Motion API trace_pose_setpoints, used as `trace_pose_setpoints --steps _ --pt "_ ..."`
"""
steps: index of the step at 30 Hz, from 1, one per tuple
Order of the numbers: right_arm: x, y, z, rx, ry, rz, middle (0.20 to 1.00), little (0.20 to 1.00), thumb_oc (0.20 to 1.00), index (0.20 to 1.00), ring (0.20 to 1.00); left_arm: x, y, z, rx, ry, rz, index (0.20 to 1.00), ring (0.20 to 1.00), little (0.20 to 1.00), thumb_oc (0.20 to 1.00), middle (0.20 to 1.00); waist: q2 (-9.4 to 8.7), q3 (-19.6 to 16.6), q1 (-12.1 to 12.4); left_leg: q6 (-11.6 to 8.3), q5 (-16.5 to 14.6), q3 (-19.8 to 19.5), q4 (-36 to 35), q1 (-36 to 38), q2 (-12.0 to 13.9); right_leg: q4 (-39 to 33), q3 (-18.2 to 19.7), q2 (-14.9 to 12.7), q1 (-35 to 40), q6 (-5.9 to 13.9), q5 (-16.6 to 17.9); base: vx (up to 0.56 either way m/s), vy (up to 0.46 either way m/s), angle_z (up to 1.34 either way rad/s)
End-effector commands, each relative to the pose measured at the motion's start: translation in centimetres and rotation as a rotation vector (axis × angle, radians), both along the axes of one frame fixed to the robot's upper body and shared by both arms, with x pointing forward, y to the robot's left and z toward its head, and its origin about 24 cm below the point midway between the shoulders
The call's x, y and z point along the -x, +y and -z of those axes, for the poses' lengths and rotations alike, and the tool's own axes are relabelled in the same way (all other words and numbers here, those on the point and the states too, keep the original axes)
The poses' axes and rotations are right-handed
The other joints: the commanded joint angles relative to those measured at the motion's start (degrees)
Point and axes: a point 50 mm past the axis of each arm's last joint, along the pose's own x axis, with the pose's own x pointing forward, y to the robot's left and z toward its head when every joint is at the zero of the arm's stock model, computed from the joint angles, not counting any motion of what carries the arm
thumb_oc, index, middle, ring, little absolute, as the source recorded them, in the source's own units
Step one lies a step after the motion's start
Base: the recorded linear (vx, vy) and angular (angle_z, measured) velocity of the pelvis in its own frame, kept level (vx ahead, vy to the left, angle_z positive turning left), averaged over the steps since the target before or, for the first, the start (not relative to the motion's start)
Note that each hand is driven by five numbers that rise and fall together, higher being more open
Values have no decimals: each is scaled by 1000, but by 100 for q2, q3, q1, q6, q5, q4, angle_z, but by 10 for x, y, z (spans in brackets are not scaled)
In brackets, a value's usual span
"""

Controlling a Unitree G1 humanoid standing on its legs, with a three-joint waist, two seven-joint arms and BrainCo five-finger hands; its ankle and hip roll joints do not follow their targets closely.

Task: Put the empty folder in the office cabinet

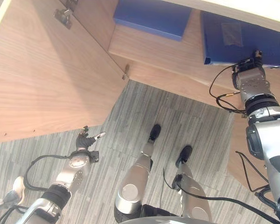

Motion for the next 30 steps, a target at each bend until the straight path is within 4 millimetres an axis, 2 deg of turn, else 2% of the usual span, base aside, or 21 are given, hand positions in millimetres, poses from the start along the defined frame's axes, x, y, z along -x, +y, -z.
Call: trace_pose_setpoints --steps 1,17,30 --pt "10 -20 -61 12 -173 131 200 200 200 200 200 13 15 2 -20 2 -59 1000 1000 1000 1000 1000 -51 -186 -38 63 -798 346 -50 255 -96 61 389 -638 -169 536 179 0 0 0" --pt "14 -31 -65 20 -199 137 200 200 200 200 200 13 13 -4 0 -24 -46 1000 1000 1000 1000 1000 8 -186 -32 39 -774 327 -50 223 -95 114 343 -677 -222 551 171 4 0 0" --pt "13 -30 -67 40 -235 92 200 200 200 200 200 16 16 -4 0 -27 -39 1000 1000 1000 1000 1000 25 -186 -14 22 -759 313 -50 233 -80 147 324 -674 -228 559 149 0 0 0"
